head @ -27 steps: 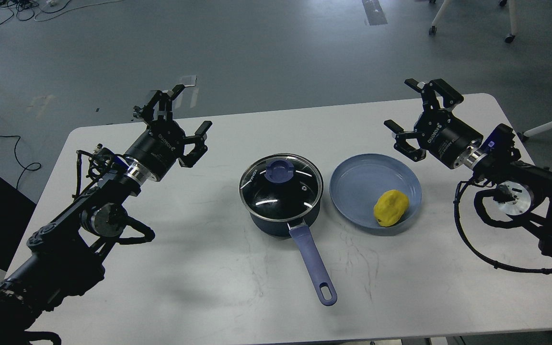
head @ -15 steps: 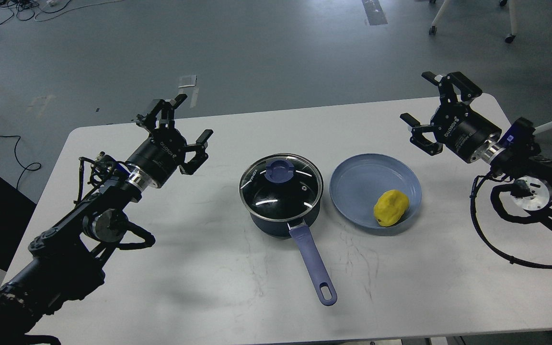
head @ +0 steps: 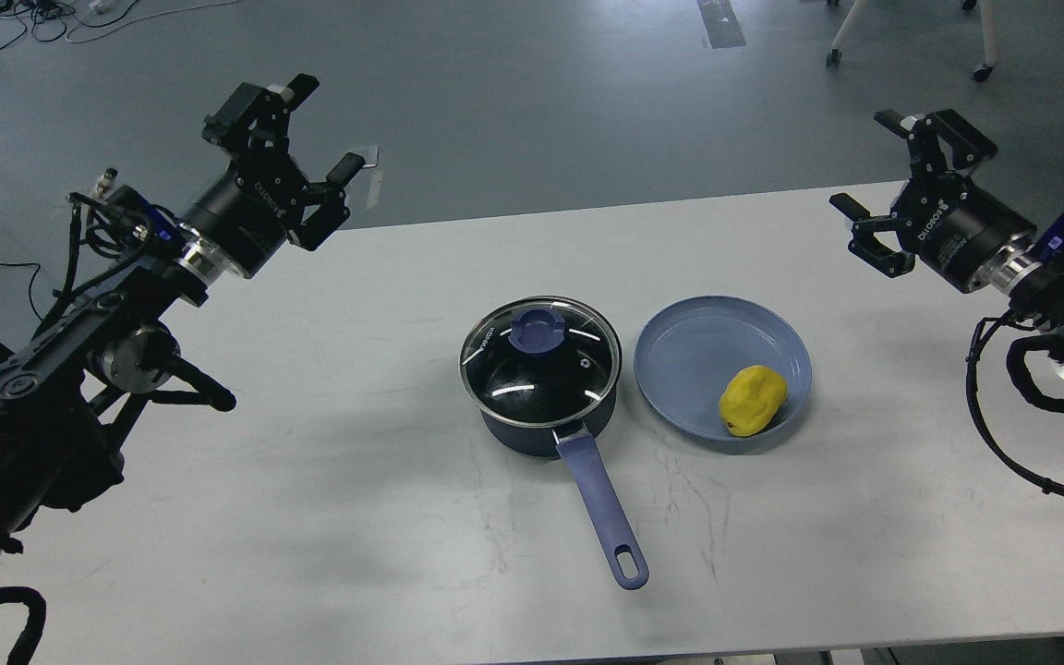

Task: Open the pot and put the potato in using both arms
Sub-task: 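Raise the left gripper and swing it toward the glass pot lid, then lower the left gripper onto the blue lid knob and grasp it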

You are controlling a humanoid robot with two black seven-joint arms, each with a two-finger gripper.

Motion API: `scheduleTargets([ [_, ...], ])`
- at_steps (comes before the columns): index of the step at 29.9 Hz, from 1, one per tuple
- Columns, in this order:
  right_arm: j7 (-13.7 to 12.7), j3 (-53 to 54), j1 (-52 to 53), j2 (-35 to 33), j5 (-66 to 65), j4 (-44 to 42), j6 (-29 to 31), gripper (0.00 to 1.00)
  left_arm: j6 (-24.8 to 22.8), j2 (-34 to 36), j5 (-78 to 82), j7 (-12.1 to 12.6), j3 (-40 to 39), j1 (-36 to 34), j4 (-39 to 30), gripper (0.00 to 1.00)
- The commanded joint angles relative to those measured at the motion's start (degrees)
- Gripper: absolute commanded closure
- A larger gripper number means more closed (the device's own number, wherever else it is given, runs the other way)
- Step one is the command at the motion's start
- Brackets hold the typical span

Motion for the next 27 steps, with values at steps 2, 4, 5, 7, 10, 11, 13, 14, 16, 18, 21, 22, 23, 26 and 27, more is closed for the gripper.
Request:
scheduleTargets([
  [2,0.0,0.06,-0.22,-0.28,0.0,0.08,0.0,0.0,0.0,1.96,26.61,-1.43,0.14,-0.25,-15.15,0.02],
  [4,0.0,0.06,-0.22,-0.28,0.0,0.08,0.0,0.0,0.0,1.78,34.33,-1.43,0.23,-0.25,-17.27,0.02],
  [5,0.0,0.06,-0.22,-0.28,0.0,0.08,0.0,0.0,0.0,1.61,38.41,-1.43,0.4,-0.25,-17.99,0.02],
  [7,0.0,-0.03,-0.22,-0.28,0.0,0.08,0.0,0.0,0.0,0.99,53.06,-1.43,1.28,-0.33,-18.79,0.02],
  [10,0.0,-0.21,-0.4,-0.28,-0.09,-0.1,0.0,0.0,0.0,0.38,63.66,-1.43,3.21,-0.33,-18.26,0.02],
  [11,0.0,-0.21,-0.4,-0.19,-0.09,-0.1,0.0,0.0,0.0,-0.15,65.85,-1.43,3.83,-0.42,-18.09,0.02],
  [13,0.0,-0.21,-0.57,-0.19,-0.09,-0.01,0.0,0.0,1.27,-2.08,72.87,-1.43,6.54,-1.3,-15.81,0.02],
  [14,0.0,-0.21,-0.57,-0.19,-0.09,-0.01,0.0,0.0,1.8,-2.35,74.21,-1.43,7.43,-1.65,-15.11,0.02],
  [16,0.0,-0.21,-0.57,-0.28,-0.09,-0.01,0.0,0.0,3.56,-3.66,77.38,-1.43,9.54,-2.7,-12.91,0.02],
  [18,0.0,-0.21,-0.57,-0.28,-0.09,-0.01,0.0,0.0,5.49,-5.07,79.66,-1.43,10.94,-3.93,-10.19,0.02],
  [21,0.0,-0.21,-0.57,-0.28,-0.09,-0.01,0.0,0.0,6.73,-6.47,80.73,-1.43,13.32,-5.69,-6.59,0.02],
  [22,0.0,-0.21,-0.57,-0.28,-0.09,-0.01,0.0,0.0,6.9,-6.74,80.73,-1.43,13.85,-6.13,-5.96,0.02],
  [23,0.0,-0.12,-0.57,-0.28,-0.09,-0.01,0.0,0.0,7.17,-7.0,80.73,-1.43,14.37,-6.48,-5.44,0.02],
  [26,0.0,-0.03,-0.57,-0.28,-0.09,-0.01,0.0,0.0,7.96,-7.88,80.64,-1.43,15.96,-7.1,-3.59,0.02],
  [27,0.0,0.05,-0.57,-0.28,-0.01,-0.01,0.0,0.0,7.96,-8.06,80.64,-1.43,16.31,-7.1,-3.41,0.02],
])
